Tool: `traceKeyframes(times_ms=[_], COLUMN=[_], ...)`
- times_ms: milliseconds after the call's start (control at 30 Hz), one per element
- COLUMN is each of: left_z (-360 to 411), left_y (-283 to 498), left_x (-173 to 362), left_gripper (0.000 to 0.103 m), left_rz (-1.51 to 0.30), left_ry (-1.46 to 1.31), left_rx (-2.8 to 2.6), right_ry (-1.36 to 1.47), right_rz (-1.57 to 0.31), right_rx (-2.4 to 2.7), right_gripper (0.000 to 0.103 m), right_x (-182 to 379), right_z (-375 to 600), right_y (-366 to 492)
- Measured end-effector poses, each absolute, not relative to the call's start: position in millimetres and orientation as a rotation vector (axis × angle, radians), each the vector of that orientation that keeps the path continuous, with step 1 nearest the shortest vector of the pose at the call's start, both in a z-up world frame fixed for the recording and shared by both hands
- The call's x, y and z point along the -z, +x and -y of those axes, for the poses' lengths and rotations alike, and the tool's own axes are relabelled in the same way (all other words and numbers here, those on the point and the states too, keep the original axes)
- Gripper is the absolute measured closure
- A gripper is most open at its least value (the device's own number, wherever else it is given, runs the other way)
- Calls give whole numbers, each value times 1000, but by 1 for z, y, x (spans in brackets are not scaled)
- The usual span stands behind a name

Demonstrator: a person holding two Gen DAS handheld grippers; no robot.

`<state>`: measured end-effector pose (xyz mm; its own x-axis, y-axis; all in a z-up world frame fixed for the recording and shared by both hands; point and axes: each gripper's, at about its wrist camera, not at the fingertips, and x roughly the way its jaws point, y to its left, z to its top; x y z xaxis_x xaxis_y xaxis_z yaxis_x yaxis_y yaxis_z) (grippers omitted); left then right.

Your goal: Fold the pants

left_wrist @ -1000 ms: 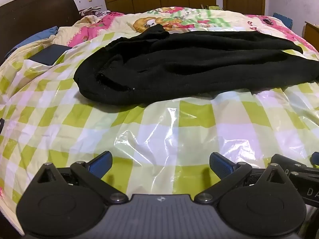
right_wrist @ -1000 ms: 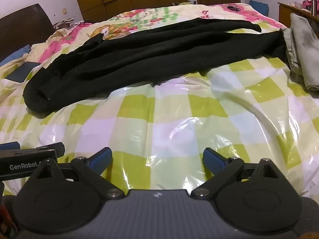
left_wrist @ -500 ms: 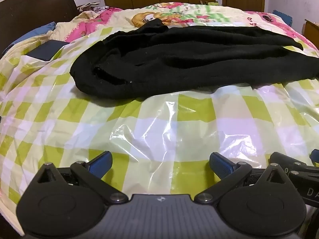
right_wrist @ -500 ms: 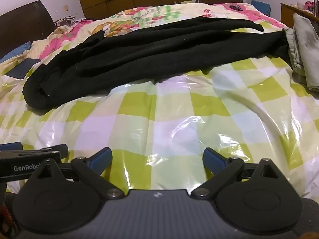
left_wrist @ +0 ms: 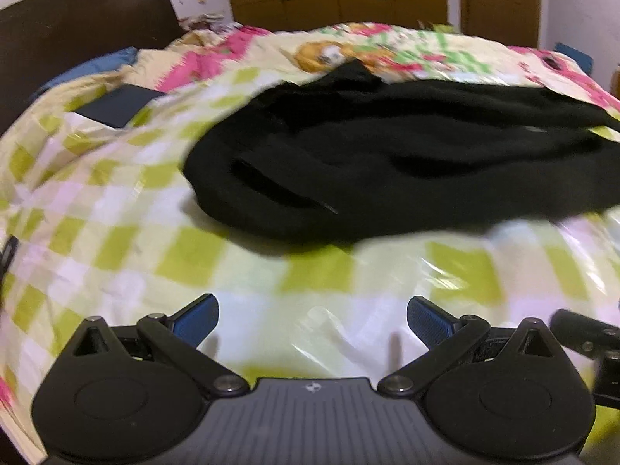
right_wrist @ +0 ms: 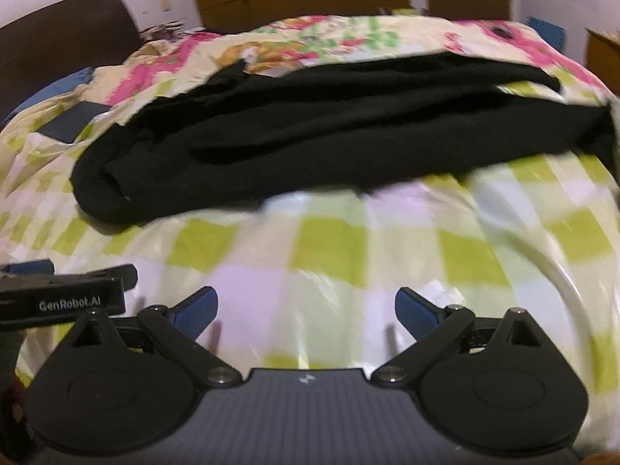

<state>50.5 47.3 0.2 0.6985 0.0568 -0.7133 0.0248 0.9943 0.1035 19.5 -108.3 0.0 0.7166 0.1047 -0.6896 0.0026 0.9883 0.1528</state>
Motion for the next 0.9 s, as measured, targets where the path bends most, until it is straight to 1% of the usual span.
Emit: traceKeyframes(times_ms=[367,600,900], left_z=[-106,-109,-108], left_y=[121,144,150], left_x=[3,13,15], left_gripper=[0,0,0], left_rz=[-772,-782,-775], left_ry=[121,153,160], left_rx=[-99,-76,-59], right_ry=[-4,-50,-2], right_rz=[-740,-752,-750], right_rx=[-248,-290,-244], right_gripper=[5,5,6], right_x=[-2,10,11], right_z=[38,13,23], right_y=[103,131,139])
